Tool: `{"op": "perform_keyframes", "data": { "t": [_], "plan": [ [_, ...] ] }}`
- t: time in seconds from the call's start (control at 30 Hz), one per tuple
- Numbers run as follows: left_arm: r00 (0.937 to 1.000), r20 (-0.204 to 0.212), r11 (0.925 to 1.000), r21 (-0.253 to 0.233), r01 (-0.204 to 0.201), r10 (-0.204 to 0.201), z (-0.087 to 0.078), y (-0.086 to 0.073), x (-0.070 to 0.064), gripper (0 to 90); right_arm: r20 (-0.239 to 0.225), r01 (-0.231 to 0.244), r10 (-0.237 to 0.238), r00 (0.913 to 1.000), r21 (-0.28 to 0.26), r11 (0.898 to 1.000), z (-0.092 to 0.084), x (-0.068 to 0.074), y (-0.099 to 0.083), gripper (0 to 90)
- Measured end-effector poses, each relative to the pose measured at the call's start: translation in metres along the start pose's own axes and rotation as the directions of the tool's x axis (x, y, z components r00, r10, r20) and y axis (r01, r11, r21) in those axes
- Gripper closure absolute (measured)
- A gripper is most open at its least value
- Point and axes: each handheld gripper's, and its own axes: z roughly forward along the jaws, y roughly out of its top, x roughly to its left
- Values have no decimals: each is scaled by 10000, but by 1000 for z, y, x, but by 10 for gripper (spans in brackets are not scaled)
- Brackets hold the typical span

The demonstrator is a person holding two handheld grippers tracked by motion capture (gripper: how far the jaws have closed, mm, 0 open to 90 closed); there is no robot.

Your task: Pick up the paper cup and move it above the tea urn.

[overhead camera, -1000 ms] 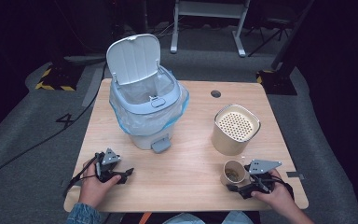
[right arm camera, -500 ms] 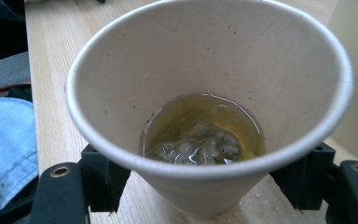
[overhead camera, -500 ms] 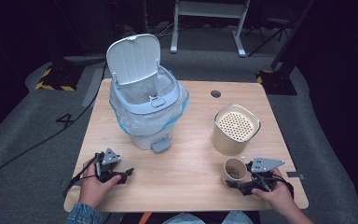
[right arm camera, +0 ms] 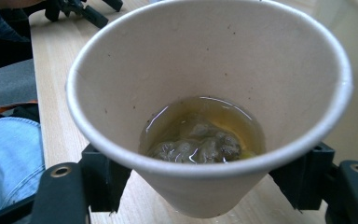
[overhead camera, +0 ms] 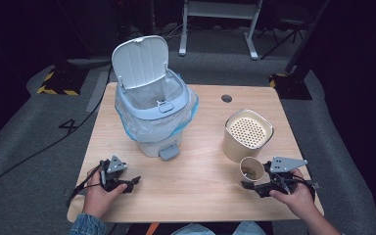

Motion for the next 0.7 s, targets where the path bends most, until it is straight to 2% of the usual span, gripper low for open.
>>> {"op": "perform_keyframes", "data": {
  "t": [0.37,0.7],
  "plan": [
    [10000,-14,10000,14,-43,43,-1,-1,0,219,-41,-178,178,9998,133,9998,-16,-7,21,295],
    [10000,-17,10000,24,-22,22,-2,-1,0,219,284,182,-178,9994,-127,9998,-34,-13,48,296]
  ]
}}
